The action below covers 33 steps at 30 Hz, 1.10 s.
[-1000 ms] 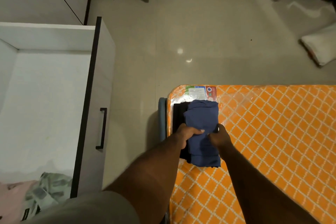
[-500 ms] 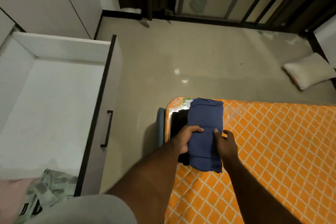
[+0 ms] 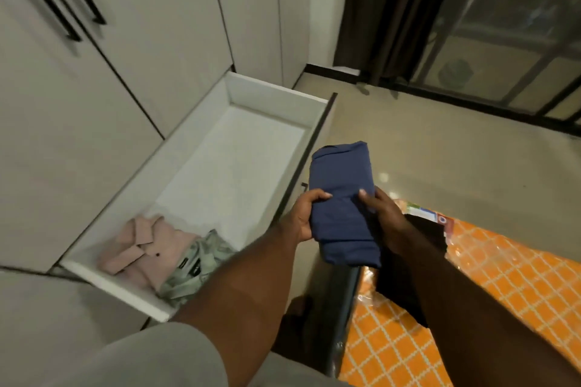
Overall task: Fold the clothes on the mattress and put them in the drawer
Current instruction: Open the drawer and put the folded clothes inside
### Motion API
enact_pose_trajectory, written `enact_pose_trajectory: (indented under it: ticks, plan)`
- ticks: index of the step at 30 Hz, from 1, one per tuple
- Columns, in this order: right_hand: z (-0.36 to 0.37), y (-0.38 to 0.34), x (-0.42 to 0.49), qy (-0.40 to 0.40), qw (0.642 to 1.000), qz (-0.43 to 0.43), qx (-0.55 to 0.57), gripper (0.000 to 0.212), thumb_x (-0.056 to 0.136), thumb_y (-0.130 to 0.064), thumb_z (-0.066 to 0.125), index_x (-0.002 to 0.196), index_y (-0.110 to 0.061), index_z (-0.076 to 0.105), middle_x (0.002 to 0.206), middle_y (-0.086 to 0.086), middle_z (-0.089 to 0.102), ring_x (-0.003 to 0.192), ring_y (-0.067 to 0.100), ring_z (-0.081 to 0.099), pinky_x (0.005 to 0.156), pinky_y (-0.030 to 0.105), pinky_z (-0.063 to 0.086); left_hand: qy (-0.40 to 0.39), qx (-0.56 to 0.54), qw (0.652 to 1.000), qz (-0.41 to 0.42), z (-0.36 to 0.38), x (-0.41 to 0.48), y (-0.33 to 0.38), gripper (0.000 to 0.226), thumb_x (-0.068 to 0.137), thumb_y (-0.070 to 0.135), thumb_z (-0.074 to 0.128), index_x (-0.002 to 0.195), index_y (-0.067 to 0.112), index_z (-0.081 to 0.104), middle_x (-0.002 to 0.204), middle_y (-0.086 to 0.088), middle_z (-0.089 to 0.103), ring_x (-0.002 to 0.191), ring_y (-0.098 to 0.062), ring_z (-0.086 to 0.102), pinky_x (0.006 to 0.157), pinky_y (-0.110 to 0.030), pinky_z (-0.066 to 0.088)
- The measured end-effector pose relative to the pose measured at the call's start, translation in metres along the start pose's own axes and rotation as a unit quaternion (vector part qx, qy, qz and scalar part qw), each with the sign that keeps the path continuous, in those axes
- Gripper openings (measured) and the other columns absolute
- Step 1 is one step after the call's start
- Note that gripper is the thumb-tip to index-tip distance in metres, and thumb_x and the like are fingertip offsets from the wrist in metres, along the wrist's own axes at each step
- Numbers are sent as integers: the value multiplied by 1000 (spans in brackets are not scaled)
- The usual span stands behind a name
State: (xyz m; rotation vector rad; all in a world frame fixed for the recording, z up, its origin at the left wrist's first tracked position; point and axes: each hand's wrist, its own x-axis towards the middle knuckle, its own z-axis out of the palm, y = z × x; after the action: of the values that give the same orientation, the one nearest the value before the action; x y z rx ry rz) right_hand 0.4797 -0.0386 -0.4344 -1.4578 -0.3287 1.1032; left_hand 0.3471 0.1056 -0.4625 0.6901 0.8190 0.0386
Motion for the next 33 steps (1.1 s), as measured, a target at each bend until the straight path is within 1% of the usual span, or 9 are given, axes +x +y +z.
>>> enact_pose_trajectory:
  ticks: [5,8,13,17,25,27,29,31,33]
  plan:
    - [87,-13,43,-90,994,10,-60,37,98,-21,67,132,-10,59,122,13,72,109,35,70,82,42,60,61,-43,996,46,-72,-29,35,40,75,26,71,112,10,72,112,-16,71,101,-32,65,100,-48,50]
    - [130,-18,81,-123,988,29,-89,40,97,-23,69,134,-12,58,125,13,71,110,35,71,86,48,60,83,-87,990,80,-115,-31,58,40,81,25,68,117,8,71,115,-16,72,102,-33,66,93,-45,53]
    - [195,-22,139,-191,968,46,-158,44,94,-24,74,135,-19,57,125,6,71,110,29,71,93,49,60,123,-156,970,142,-184,-32,74,52,89,37,73,133,13,65,130,-12,69,119,-31,65,98,-45,54]
    - [246,-17,171,-255,936,62,-233,51,92,-27,77,137,-22,55,126,3,70,111,26,70,93,44,60,194,-179,950,164,-236,-40,72,48,92,38,71,134,15,63,128,-10,70,116,-29,67,87,-42,58]
    - [293,42,221,-322,873,82,-356,46,96,-12,68,139,-18,51,133,8,63,121,30,62,107,55,48,258,-206,932,148,-283,-24,32,41,98,24,65,136,11,60,127,-9,70,109,-28,70,78,-38,58]
    - [297,59,232,-338,853,71,-392,51,94,-17,68,142,-19,50,136,6,63,122,29,61,107,56,47,271,-220,926,144,-291,-12,17,39,100,26,61,137,13,59,126,-8,71,110,-27,70,77,-37,58]
    - [298,82,248,-358,836,67,-411,53,92,-21,67,142,-21,51,138,4,62,124,28,59,107,57,46,283,-248,917,132,-297,-1,7,35,103,28,56,134,14,60,121,-8,73,111,-28,69,80,-39,57]
    - [298,100,262,-369,825,75,-422,51,91,-21,67,140,-22,51,138,6,61,124,29,59,107,57,46,291,-287,906,114,-299,10,1,29,104,33,52,125,16,63,121,-8,71,117,-29,64,94,-46,54]
    - [294,120,279,-370,817,86,-435,60,85,-28,66,142,-20,51,139,6,61,125,29,59,106,56,46,310,-318,891,92,-305,27,-7,29,105,37,50,119,16,64,125,-11,66,121,-30,60,106,-51,47]
